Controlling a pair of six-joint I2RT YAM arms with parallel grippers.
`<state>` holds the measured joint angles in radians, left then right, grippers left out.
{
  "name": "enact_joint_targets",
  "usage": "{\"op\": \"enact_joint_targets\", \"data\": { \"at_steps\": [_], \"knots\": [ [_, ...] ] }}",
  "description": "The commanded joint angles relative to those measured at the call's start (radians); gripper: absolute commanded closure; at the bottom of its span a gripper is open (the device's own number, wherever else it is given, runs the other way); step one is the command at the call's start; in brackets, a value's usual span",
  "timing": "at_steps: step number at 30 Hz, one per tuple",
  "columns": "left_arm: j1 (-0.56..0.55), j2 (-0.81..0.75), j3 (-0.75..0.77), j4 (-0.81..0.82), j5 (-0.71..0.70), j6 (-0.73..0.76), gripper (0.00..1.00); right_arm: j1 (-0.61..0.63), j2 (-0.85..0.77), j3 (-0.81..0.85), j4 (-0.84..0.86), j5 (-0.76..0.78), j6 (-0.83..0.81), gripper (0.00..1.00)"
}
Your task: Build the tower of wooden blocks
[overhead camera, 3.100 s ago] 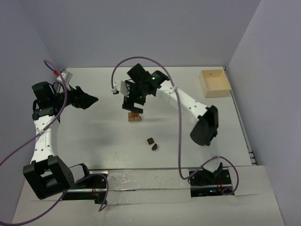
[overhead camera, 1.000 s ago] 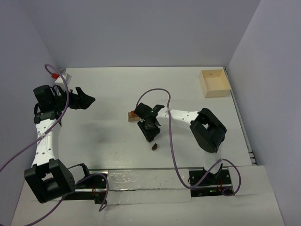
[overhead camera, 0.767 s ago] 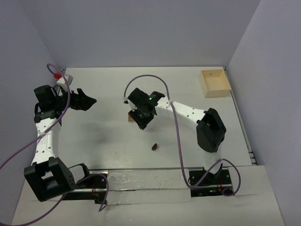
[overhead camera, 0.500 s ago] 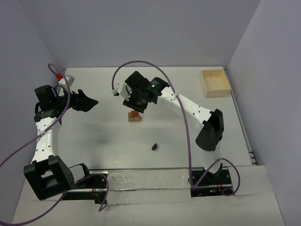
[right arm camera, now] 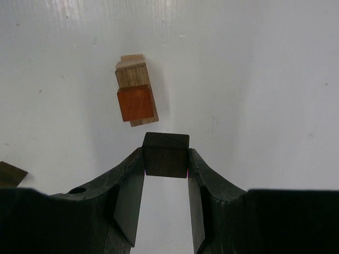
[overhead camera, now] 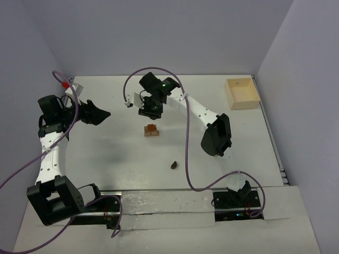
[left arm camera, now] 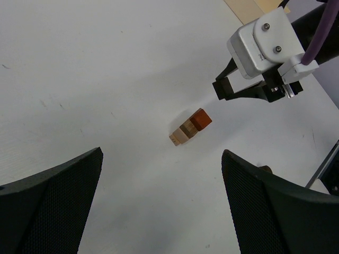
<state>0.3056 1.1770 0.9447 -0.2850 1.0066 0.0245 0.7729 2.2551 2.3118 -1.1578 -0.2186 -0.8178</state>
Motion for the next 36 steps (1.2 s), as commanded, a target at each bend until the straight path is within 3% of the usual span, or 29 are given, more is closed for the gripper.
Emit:
{"op": "enact_joint_targets", "data": {
  "at_steps": [1,22,36],
  "knots": [
    [0.019,-0.023,0.011,0.062,0.028,-0.015,0.01,0.002,0.009,0.04,-0.025,-0.083,-0.034,1.0],
    [0.024,-0.008,0.014,0.063,0.043,-0.046,0.01,0.016,0.074,0.063,-0.06,-0.093,-0.067,1.0],
    [0.024,-0.007,0.013,0.064,0.049,-0.047,0.01,0.037,0.094,0.069,-0.063,-0.061,-0.072,0.94]
  ]
}}
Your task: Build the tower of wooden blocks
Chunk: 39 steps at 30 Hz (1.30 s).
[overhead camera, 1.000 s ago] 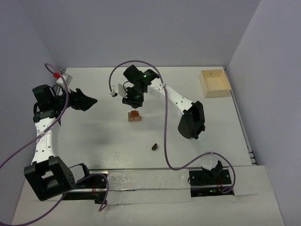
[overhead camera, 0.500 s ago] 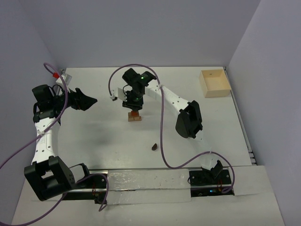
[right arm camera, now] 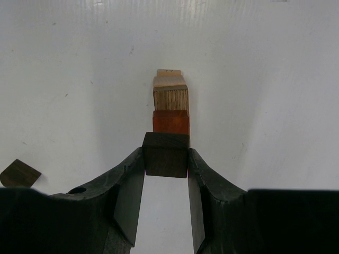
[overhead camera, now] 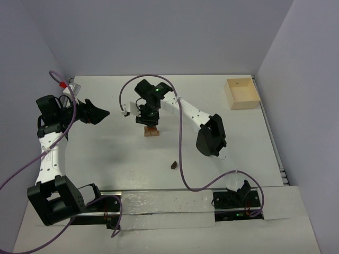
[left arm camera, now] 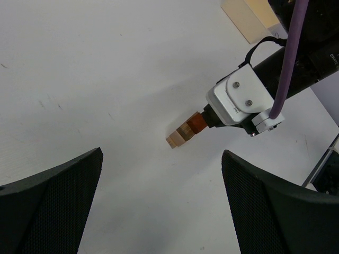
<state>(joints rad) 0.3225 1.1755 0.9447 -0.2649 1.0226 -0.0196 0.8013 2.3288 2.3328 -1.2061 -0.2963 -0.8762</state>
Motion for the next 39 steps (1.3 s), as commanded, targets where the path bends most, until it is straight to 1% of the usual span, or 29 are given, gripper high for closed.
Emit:
{"op": "enact_joint_targets", "data": {
  "at_steps": [1,11,25,39],
  "knots": [
    [0.007,-0.005,0.014,0.044,0.033,-0.002,0.01,0.01,0.022,0.047,-0.014,0.023,-0.013,0.94],
    [0.007,-0.005,0.009,0.047,0.036,-0.003,0.01,0.01,0.041,0.056,-0.016,0.037,-0.01,0.9],
    [0.007,0.002,0.014,0.05,0.04,-0.006,0.01,0.013,0.038,0.06,-0.001,0.045,0.006,0.78],
    [0.007,0.013,0.023,0.047,0.045,-0.005,0.01,0.024,0.043,0.06,0.003,0.057,0.01,0.76]
  ]
}}
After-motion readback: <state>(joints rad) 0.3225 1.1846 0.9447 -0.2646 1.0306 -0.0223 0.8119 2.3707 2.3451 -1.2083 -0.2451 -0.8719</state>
